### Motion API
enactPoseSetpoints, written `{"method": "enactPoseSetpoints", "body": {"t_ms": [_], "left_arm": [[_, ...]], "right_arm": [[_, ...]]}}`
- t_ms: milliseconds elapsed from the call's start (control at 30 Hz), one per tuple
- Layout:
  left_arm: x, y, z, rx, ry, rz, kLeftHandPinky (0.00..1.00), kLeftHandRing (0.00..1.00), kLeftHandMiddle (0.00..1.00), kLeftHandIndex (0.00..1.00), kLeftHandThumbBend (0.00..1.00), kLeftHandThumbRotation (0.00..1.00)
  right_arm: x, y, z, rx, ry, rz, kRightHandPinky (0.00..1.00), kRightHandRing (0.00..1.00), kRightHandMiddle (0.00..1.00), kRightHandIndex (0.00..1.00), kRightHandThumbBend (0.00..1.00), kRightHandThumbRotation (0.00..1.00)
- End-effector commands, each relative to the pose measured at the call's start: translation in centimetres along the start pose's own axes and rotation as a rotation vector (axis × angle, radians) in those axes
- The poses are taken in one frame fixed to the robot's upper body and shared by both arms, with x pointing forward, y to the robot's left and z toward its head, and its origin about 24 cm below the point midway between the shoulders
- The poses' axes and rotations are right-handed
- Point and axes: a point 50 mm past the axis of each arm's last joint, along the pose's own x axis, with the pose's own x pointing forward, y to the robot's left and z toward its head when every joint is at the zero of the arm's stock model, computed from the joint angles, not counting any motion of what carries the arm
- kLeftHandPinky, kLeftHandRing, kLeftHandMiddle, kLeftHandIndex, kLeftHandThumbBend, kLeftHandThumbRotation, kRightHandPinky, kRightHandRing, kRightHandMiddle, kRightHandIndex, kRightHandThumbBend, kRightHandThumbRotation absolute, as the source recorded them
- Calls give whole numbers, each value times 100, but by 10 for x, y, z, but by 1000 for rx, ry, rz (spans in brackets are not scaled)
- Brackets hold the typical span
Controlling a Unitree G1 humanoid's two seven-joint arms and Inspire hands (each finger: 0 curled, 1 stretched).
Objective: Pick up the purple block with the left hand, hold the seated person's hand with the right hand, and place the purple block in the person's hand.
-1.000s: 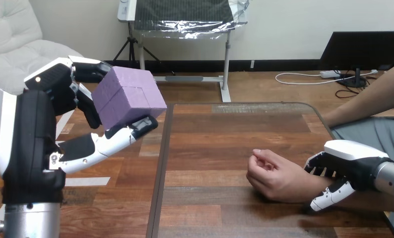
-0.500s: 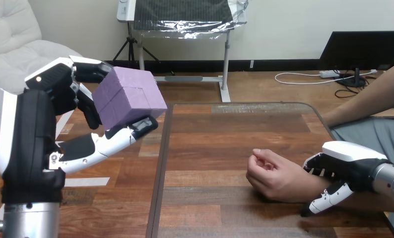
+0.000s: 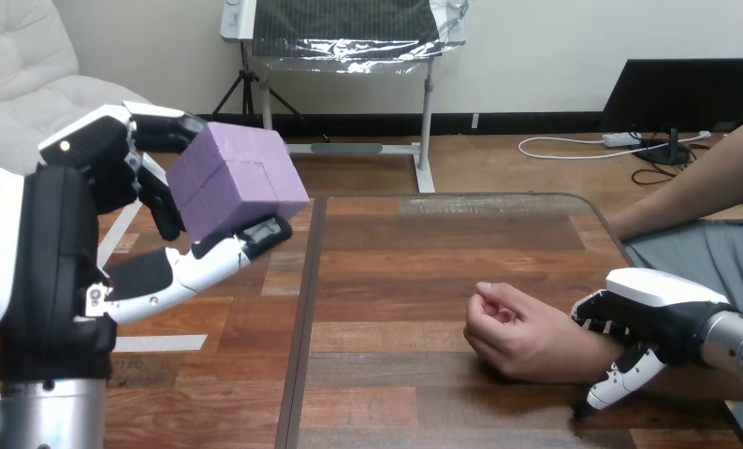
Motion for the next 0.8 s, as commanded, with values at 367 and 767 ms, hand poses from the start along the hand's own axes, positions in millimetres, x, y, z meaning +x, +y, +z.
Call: {"method": "enactPoseSetpoints", "body": {"t_ms": [367,767], "left_arm": [[14,0,11,-11,-102,3,17,24,31,36,48,0],[14,0,10,-14,-100,-5,17,24,31,36,48,0]], "right_arm": [[10,43,16,91,-37,148,48,52,57,63,96,4],[10,41,17,109,-41,109,42,47,53,56,95,0]]}}
